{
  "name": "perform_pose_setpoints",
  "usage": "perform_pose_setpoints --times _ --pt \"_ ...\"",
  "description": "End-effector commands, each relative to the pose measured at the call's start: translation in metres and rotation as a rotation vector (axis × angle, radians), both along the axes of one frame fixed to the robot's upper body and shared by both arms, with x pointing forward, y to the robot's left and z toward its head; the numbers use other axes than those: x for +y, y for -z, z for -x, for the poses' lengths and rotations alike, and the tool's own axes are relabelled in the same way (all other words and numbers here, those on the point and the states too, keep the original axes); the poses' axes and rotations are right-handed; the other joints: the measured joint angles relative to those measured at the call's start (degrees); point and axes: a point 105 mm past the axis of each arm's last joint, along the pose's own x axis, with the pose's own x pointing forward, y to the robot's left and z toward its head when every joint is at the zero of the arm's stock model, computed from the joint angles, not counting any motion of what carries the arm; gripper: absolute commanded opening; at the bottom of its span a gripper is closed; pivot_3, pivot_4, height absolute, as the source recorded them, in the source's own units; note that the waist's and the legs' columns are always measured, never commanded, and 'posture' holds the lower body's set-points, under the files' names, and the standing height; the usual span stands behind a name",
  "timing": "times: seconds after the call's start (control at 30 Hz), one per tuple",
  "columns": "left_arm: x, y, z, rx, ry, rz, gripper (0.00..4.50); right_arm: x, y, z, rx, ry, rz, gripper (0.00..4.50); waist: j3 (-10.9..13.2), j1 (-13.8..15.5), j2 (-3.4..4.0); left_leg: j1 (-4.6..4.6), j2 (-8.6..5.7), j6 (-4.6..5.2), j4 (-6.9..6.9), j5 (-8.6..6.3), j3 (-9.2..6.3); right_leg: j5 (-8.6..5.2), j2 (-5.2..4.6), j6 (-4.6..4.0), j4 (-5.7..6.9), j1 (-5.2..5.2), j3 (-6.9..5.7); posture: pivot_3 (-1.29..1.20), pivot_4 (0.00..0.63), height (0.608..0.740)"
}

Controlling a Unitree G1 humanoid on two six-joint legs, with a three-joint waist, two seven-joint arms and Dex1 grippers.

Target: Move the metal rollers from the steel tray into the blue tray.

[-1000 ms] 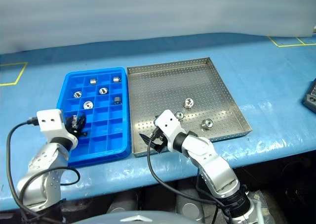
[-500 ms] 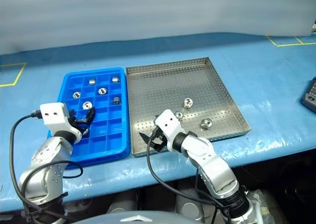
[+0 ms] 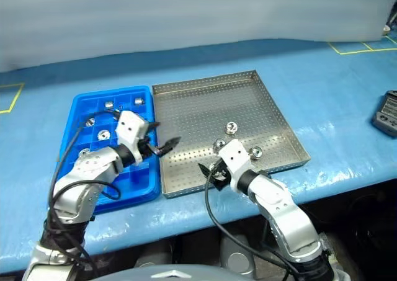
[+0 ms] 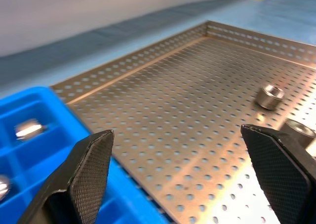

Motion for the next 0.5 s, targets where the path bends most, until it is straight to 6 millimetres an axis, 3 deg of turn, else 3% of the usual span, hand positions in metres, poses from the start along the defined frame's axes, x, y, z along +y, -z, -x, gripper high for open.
perform_pose_setpoints --times 0.03,0.2,0.5 --pt "-0.019 0.013 0.003 0.074 0.151 -0.037 4.48 -0.016 -0.005 0.008 -0.020 0.038 0.034 4.50 0.0 -0.9 0.00 0.00 0.00 0.01 0.00 0.00 0.00 0.00 0.00 -0.01 0.00 0.00 0.00 -0.27 0.150 0.740" --pt "-0.040 0.028 0.003 0.114 0.314 -0.125 4.48 -0.030 0.004 0.020 0.021 0.082 0.063 4.50 0.0 -3.5 0.00 0.01 0.02 0.02 -0.01 -0.01 0.04 -0.01 0.00 -0.01 0.02 -0.02 0.03 -0.32 0.150 0.740" --pt "-0.060 0.035 0.008 0.091 0.538 -0.245 4.48 -0.028 0.002 0.020 0.012 0.114 0.044 4.50 0.0 -7.6 0.00 0.00 0.03 0.03 -0.03 -0.01 0.08 -0.01 0.00 0.02 0.01 -0.02 0.09 -0.35 0.150 0.740"
